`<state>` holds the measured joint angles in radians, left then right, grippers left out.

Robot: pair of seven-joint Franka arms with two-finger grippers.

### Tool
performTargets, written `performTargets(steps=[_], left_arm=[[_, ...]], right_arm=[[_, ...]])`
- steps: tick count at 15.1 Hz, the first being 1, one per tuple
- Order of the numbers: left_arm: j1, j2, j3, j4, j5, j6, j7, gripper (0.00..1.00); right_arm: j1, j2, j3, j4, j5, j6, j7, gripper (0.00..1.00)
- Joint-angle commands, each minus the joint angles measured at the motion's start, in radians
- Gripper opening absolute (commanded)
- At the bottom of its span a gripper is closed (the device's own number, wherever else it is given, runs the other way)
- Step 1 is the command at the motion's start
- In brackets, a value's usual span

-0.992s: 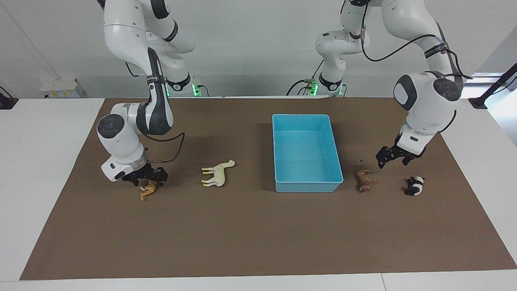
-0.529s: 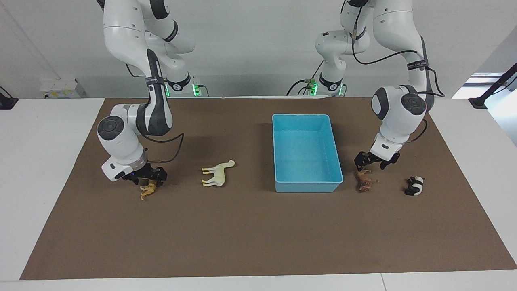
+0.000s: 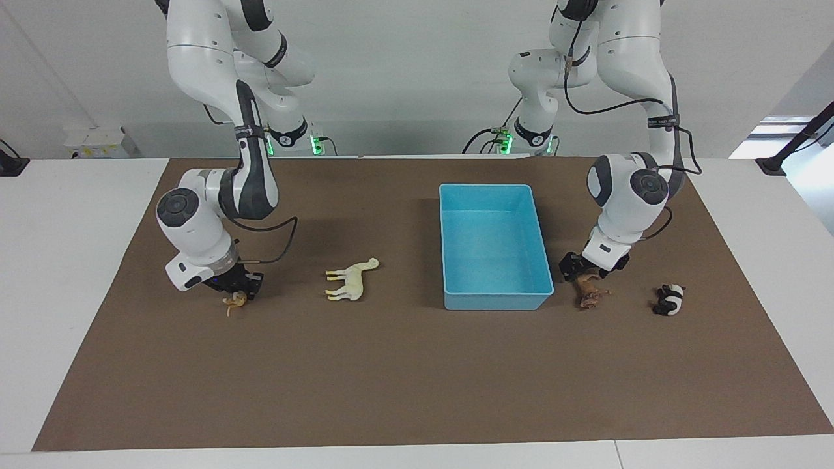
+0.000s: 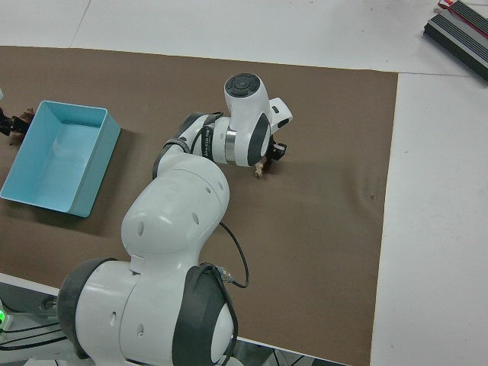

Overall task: Put all toys into storage box
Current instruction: 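Grasp the tiger with the right gripper while the left gripper reaches the brown horse, then lift the brown horse with the left gripper while the right gripper lifts the tiger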

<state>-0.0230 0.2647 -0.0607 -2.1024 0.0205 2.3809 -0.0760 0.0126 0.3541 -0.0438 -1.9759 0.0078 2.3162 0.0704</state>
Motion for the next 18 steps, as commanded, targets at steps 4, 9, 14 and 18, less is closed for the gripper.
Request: performTargets(steps=[4, 9, 14, 18], left_arm=[[-0.015, 0.001, 0.012, -0.007, 0.016, 0.029, -0.021, 0.23], [-0.015, 0.011, 0.010, 0.186, 0.015, -0.199, -0.034, 0.11], [-0.078, -0.030, 0.002, 0.450, 0.006, -0.606, -0.193, 0.12], [-0.283, -0.111, 0.001, 0.317, 0.004, -0.573, -0.514, 0.12]], right_arm=[[0.026, -0.006, 0.005, 0.077, 0.012, -0.073, 0.028, 0.00], [0.046, -0.053, 0.007, 0.282, 0.012, -0.303, 0.054, 0.00], [0.047, -0.096, 0.007, 0.445, 0.012, -0.498, 0.055, 0.00], [0.044, -0.110, 0.007, 0.491, 0.011, -0.564, 0.054, 0.00]])
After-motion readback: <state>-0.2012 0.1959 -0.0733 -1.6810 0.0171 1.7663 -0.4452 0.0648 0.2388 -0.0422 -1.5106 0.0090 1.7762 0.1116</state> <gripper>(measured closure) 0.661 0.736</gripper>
